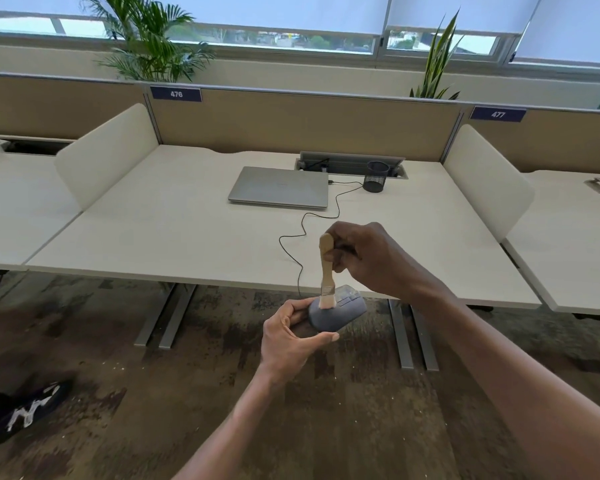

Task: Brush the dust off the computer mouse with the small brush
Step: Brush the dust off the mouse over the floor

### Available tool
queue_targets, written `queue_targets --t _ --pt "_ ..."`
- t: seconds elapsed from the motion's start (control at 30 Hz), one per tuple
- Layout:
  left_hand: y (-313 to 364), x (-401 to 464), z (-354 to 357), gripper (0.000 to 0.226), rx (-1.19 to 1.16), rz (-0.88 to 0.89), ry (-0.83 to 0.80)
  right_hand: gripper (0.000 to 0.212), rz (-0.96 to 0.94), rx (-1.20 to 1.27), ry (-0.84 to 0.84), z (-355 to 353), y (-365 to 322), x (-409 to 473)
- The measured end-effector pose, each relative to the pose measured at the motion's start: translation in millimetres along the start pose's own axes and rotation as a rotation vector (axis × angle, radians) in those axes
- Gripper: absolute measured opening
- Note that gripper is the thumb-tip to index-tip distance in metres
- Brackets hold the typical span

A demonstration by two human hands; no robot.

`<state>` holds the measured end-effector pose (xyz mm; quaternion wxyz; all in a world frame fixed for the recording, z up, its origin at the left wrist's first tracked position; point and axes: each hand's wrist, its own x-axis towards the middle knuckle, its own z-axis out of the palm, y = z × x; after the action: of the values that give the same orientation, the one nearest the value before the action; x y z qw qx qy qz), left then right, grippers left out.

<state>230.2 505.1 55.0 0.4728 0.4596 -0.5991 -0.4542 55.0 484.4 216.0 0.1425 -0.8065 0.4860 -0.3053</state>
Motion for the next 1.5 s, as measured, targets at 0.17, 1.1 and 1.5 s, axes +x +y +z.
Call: queue_targets --t 0.17,1.1,1.5 --pt "-2 -2 -1 0.072 -0.041 -0.028 -0.028 0.023 0.015 0.032 0.068 1 3 -1" --pt "-7 -3 1 0.067 -0.017 -0.022 -0.027 0.01 0.12 -0.11 0.121 22 -13 20" --pt "-9 -5 -2 0.071 -0.023 -0.027 -0.036 0.007 0.18 -0.129 0.092 21 -6 25"
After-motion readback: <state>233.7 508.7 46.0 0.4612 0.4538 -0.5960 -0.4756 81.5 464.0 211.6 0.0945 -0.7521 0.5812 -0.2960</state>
